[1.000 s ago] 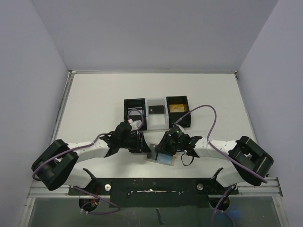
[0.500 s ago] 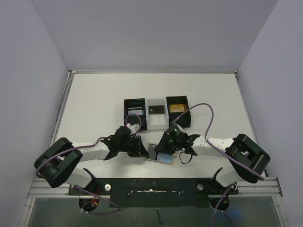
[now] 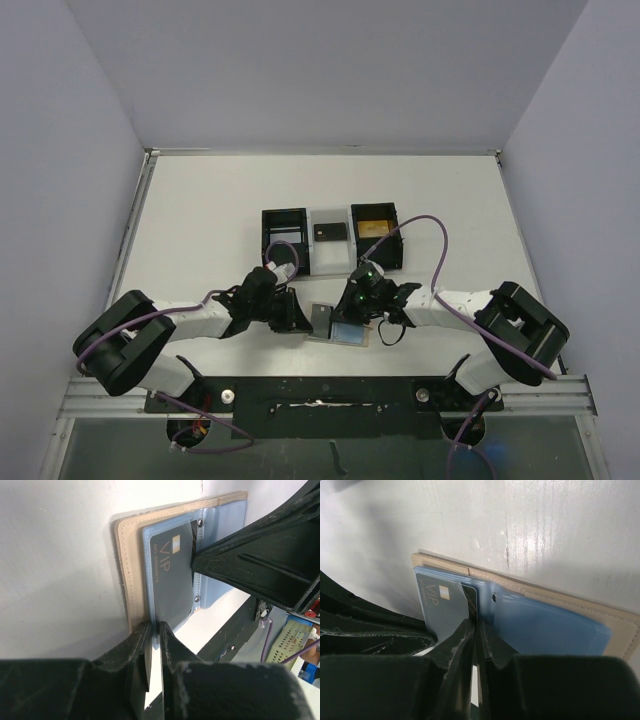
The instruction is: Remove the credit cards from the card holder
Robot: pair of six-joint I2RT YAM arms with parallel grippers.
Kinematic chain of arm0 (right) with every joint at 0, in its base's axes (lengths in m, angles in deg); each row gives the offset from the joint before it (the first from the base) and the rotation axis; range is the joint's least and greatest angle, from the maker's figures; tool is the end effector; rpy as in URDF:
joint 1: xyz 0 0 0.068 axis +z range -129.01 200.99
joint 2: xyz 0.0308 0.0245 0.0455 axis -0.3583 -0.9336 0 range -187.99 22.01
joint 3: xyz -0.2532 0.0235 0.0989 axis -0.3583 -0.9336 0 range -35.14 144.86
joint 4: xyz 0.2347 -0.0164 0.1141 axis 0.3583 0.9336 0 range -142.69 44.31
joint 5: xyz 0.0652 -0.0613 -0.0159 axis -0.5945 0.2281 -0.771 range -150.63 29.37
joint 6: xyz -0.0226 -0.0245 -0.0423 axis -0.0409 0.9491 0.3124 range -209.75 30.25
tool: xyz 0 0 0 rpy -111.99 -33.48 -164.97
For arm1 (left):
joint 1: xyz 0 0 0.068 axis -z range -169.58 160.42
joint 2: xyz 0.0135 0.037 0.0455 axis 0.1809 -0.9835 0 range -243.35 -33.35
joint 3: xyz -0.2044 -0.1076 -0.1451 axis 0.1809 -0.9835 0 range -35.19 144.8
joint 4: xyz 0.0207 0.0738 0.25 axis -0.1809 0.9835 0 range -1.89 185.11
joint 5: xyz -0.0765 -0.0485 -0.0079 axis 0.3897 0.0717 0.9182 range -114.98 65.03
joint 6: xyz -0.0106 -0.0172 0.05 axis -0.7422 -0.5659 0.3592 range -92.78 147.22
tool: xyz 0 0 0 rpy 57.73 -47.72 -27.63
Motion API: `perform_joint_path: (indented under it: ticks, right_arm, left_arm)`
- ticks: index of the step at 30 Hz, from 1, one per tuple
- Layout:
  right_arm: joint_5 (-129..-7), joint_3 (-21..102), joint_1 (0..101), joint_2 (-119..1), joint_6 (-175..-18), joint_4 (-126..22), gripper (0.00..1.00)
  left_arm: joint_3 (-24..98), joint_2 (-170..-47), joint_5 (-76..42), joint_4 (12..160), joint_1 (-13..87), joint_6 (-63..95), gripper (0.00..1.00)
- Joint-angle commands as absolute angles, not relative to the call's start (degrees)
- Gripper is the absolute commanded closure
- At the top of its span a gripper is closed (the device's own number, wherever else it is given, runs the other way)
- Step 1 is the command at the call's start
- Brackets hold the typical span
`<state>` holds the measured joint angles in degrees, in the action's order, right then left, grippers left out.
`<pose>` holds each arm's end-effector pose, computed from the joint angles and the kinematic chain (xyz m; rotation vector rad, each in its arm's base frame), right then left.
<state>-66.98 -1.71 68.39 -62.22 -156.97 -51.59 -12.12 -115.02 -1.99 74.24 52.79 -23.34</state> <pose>0.1746 0.1957 0.1382 0.4196 2.7073 0.8781 0.1655 -0.1696 0.1217 0.0346 2.6424 -1.1650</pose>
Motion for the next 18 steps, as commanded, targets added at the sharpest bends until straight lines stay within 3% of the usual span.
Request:
perform_joint_path:
  ticks: [1, 10, 18]
  right_arm:
    - [-67.67, 0.37, 68.73, -61.51, -155.77, -53.00, 0.97]
    - [-66.44, 1.13, 68.72, -60.34, -154.82, -49.95, 1.00]
    - [-64.84, 1.62, 68.45, -58.41, -153.88, -46.35, 1.00]
  left_arm:
    - [-9.69, -115.27, -1.24, 72.87, 53.14, -22.34, 0.92]
    - [-9.18, -113.64, -2.57, 77.12, 53.14, -20.73, 0.84]
    - [-9.52, -113.10, -3.27, 78.35, 53.14, -20.42, 0.83]
